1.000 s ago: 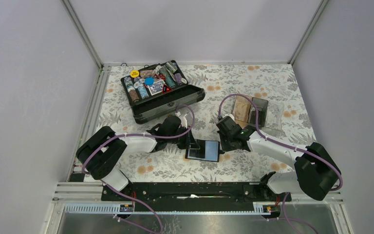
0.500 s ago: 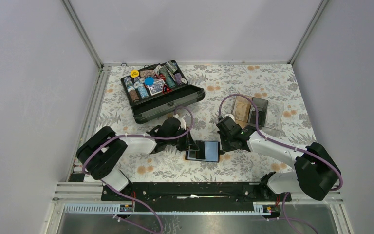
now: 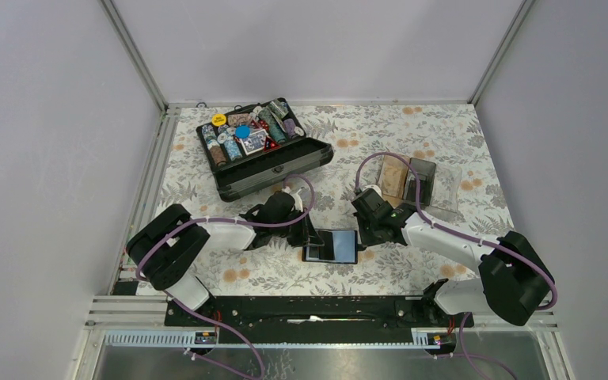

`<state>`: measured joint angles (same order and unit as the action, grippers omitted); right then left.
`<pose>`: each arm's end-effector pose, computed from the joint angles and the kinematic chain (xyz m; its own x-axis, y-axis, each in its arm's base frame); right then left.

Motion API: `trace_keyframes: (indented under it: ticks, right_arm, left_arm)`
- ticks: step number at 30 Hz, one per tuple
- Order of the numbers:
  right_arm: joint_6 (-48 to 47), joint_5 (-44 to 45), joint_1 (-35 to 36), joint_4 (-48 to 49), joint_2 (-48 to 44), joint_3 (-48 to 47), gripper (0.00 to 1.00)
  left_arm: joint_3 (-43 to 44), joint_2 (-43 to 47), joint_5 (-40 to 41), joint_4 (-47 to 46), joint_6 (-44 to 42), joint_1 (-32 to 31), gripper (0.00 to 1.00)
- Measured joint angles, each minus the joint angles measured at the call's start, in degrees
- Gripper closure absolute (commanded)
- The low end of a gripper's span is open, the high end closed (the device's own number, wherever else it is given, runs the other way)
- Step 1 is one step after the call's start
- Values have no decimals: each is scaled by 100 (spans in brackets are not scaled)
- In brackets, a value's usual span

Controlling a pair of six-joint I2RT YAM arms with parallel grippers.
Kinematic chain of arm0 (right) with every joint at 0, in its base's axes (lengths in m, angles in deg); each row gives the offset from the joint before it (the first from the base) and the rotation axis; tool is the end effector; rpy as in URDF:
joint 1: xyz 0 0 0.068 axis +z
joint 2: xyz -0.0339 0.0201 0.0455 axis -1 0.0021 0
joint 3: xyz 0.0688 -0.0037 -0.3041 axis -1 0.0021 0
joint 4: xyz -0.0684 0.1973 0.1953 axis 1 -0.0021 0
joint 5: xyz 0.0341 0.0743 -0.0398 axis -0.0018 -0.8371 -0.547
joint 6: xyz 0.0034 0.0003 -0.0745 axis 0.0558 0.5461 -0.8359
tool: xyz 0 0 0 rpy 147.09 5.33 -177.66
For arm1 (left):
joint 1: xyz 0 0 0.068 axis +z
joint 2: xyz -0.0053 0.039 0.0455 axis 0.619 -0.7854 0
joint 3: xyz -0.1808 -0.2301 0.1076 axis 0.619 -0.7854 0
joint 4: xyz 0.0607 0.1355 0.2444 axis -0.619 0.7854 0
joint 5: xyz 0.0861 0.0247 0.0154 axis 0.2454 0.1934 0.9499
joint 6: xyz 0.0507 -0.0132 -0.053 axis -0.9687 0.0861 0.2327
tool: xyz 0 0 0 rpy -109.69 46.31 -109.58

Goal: Put the credit cards into the card holder
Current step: Insert the credit card into the card holder.

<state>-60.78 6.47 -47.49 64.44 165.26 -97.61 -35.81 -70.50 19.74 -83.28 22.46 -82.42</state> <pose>0.2060 0.1740 0.1828 -0.8313 -0.2104 -0.5145 -0.2871 0.9551 0.0733 0.2155 -0.2422 0.1357 -0.9599 -0.0859 -0.2668 0.1491 0.6496 -0.7455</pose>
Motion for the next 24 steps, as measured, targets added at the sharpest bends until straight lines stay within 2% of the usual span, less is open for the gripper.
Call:
trace_keyframes:
  ticks: [21, 24]
  right_arm:
    - [-2, 0, 0, -20, 184, -122, 100]
    - [-2, -4, 0, -9, 251, -142, 100]
  left_arm:
    - [225, -393, -229, -118, 103, -57, 100]
    - [229, -450, -262, -197, 162, -81, 96]
